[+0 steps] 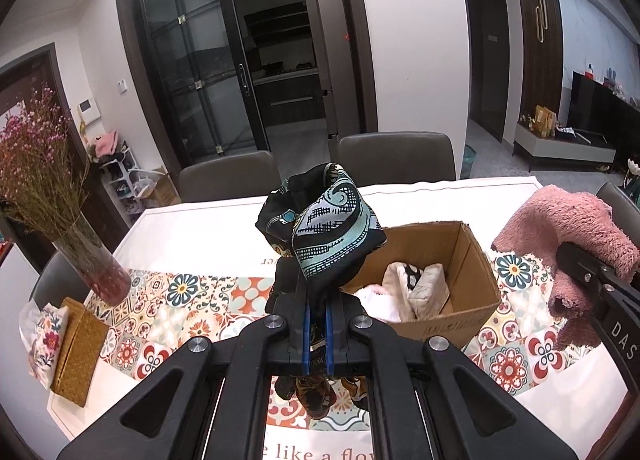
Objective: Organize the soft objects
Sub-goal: 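Lift the scarf and pink towel and carry both over the box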
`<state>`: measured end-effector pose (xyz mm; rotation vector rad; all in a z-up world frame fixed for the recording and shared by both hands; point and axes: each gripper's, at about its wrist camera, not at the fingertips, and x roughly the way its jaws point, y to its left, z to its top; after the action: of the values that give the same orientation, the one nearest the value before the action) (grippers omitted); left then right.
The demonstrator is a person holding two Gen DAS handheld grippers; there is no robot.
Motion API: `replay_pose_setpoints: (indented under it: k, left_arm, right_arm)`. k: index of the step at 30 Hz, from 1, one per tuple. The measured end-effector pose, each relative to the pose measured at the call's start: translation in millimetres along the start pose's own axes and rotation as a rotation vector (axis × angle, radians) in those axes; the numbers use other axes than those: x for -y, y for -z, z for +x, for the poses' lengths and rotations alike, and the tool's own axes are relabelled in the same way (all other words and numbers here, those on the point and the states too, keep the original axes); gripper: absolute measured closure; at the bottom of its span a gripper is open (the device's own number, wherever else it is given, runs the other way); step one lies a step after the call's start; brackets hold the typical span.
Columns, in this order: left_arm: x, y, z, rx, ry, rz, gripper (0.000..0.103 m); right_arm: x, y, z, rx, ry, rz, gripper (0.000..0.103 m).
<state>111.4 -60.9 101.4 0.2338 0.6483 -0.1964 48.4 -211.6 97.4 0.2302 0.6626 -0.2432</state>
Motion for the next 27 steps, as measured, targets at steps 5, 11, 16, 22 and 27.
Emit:
replay_pose_setpoints:
  k: [5,11,16,22,27]
  left_arm:
    - [4,-9,10,0.0,0.007,0.007,0.096]
    - [10,-19,26,-0.015,0.029,0.013,0.096]
    - [15,-28,40,-0.021,0.05,0.02,0.096]
    - [17,-40,52,-0.017,0.061,0.025,0.096]
    - [20,-48,62,-0.018,0.071,0.031,0.096]
  right_arm:
    - [-1,-7,11,-0.018,-0.016,0.004,0.09]
    - [-1,-17,25,-0.029,-0.016,-0.002,0.09]
    - [0,-23,38,-0.045,-0.02,-0.003,0.09]
    - [-3,-31,52,-0.053,-0.024,-0.008,0.09]
    - [-6,-36,66,-0.066,-0.031,-0.014,0.09]
